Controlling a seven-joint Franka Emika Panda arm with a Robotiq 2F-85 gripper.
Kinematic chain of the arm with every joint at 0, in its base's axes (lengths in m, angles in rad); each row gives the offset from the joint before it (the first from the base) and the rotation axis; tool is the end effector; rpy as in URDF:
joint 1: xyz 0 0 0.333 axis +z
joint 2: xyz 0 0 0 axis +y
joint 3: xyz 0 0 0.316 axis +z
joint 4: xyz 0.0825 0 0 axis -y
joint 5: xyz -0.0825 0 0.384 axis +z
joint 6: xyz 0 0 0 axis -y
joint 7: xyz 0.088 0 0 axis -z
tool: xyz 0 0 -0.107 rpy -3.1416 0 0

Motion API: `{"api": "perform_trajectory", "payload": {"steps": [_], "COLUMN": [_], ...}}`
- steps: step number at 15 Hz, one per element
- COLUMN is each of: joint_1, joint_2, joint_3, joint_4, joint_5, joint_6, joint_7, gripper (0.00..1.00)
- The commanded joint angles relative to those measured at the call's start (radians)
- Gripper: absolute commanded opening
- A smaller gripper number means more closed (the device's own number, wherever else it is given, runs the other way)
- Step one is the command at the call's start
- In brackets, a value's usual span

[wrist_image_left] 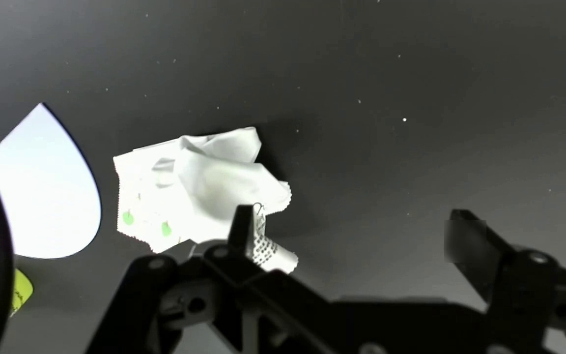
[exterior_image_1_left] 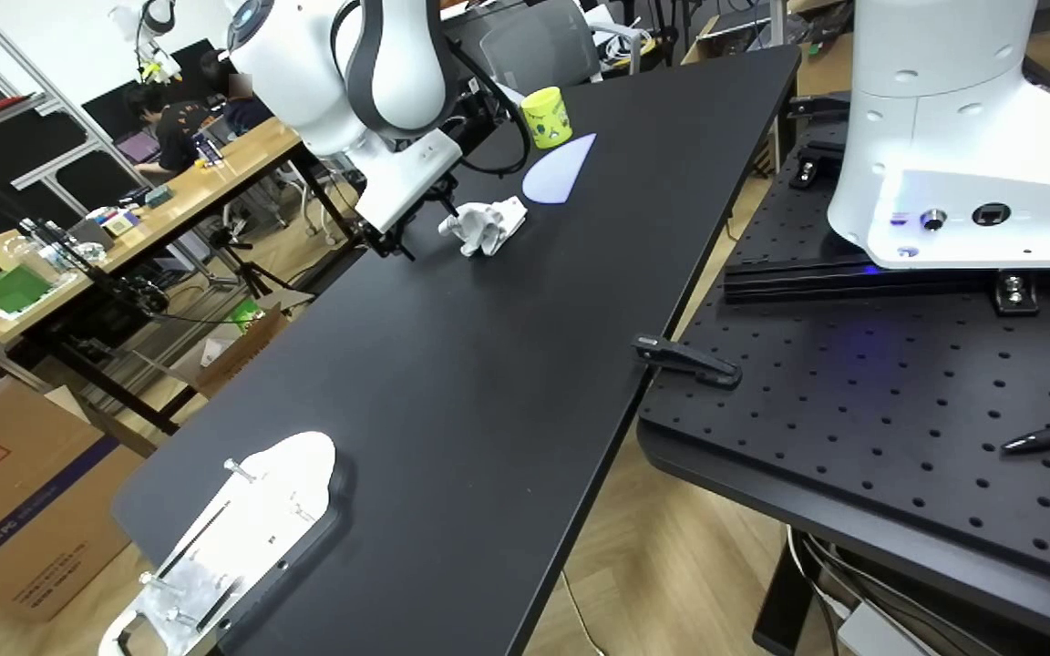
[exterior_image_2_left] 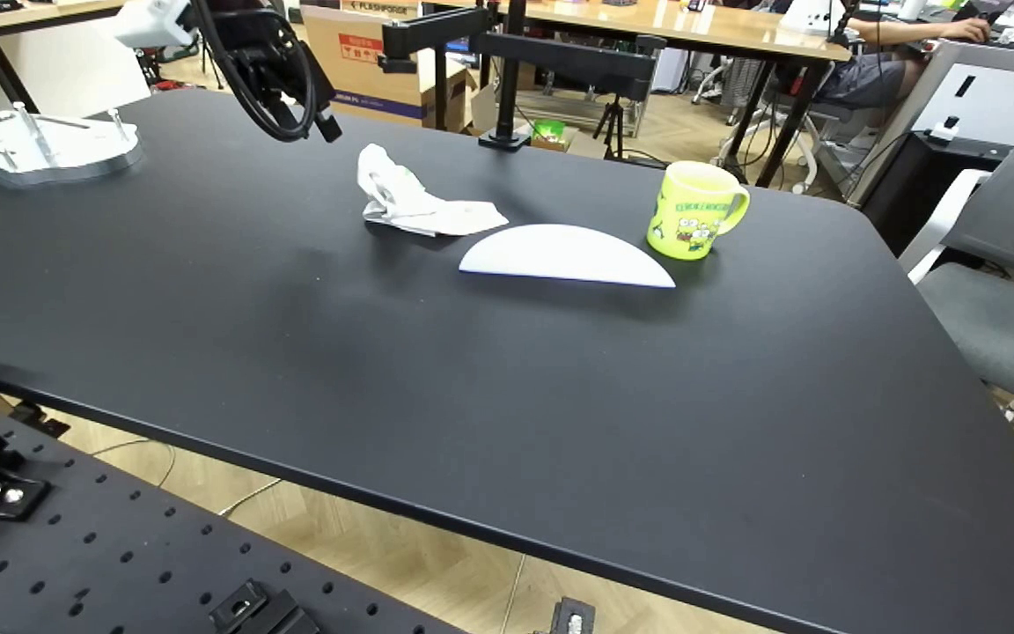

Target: Take the cloth from the table, hang it on the black stand, drop it from the stand, then pick it up and hang it on the stand

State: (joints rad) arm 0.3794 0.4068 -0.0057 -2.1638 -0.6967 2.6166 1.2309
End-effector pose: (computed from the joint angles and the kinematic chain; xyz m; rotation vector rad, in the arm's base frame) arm 0.5218 0.2201 0.2064 2.8690 -0.3681 0.4218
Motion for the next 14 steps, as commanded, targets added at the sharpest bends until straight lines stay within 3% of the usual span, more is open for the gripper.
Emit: {"api": "perform_trajectory", "payload": {"steps": [1,14], "joint_1": [-0.002,-0.022], "joint_2": [-0.001,-0.082], "joint_3": [0.002,-0.088], "joint_4": [0.001,-0.079], "joint_5": [0.002,-0.109], "joint_6": [-0.002,0.026], "joint_7": [-0.001,0.140], "gripper": [1.00,1.00]}}
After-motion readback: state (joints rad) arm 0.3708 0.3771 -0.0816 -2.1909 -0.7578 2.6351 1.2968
